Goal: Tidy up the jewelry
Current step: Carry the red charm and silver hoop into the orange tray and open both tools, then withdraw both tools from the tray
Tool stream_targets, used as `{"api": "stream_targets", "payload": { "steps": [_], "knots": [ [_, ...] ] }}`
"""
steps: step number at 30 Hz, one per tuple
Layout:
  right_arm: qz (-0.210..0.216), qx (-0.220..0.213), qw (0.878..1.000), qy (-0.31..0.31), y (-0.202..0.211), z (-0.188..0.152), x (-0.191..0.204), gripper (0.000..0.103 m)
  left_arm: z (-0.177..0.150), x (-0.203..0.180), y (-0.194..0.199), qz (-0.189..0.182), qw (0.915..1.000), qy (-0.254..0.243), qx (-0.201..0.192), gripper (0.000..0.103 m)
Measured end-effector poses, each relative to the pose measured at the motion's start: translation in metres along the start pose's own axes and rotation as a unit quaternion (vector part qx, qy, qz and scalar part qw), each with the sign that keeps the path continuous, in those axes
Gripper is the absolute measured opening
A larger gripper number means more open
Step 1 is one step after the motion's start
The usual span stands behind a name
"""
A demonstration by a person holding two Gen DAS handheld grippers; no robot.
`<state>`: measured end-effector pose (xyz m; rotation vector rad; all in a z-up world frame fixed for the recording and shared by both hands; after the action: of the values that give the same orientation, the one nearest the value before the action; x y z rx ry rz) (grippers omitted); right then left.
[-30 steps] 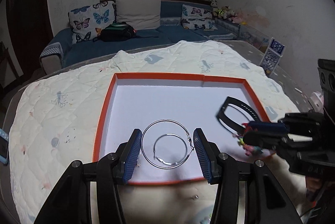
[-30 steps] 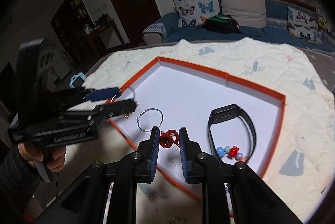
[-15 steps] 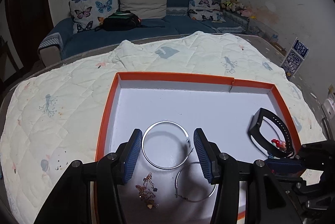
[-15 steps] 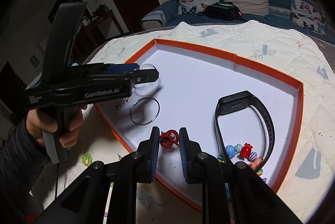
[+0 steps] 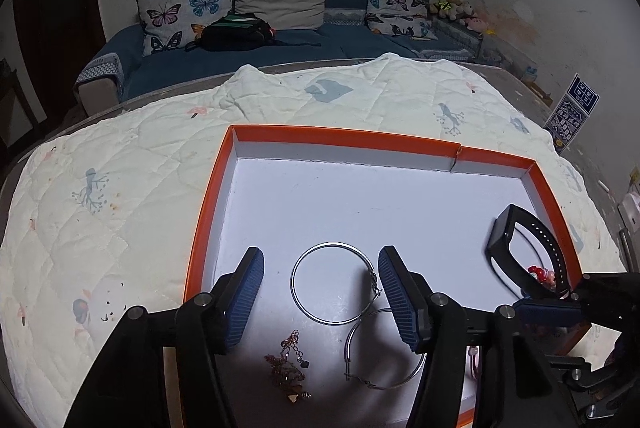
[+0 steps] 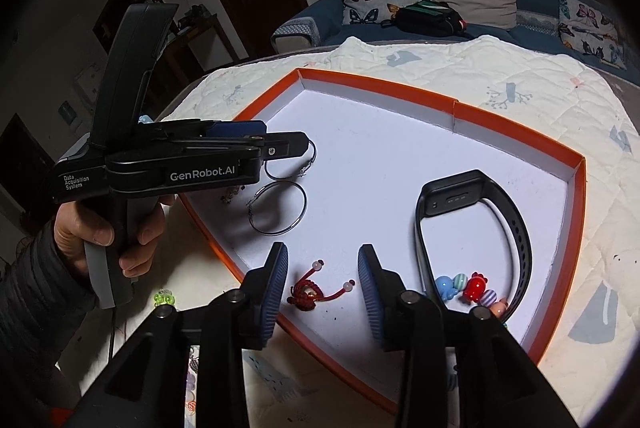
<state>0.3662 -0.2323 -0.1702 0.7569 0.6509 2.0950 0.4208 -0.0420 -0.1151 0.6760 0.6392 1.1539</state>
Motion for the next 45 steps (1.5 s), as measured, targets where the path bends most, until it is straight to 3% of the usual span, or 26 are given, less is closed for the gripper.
{"api": "stream_targets", "payload": {
  "steps": [12, 23, 28, 34, 45],
  "knots": [
    [-0.004, -0.014, 1.000, 0.017, 0.020, -0.003, 0.008, 0.051, -0.006, -0.004, 0.031, 0.015, 0.9996, -0.010, -0.020, 0.077],
    [-0.012, -0.033, 0.999, 0.037, 0.054, -0.017, 0.022, 0.060, -0.030, -0.014, 0.099, 0.025, 0.9980, -0.005, -0.057, 0.095],
    [-0.017, -0.031, 0.999, 0.040, 0.068, -0.035, 0.024, 0.062, -0.053, -0.026, 0.134, 0.023, 0.9973, -0.011, -0.068, 0.102],
    [-0.026, -0.016, 0.999, 0.041, 0.076, -0.063, 0.023, 0.062, -0.090, -0.043, 0.169, 0.032, 0.9961, -0.032, -0.076, 0.102],
    [-0.046, 0.011, 0.997, 0.062, 0.067, -0.096, 0.020, 0.062, -0.164, -0.054, 0.181, 0.022, 0.9983, -0.026, -0.046, 0.102]
  ]
}}
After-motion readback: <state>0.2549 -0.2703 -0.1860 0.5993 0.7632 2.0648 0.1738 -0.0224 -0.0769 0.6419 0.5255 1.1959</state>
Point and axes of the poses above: each gripper's, at about its wrist camera, not at the fingertips, and y roughly against the way its jaws point, x to its left, z to its top, the point moved 5 cm from there along -y, roughly the way its jaws point, and after that the axes turned 4 degrees about -x, right-handed, at the moved point
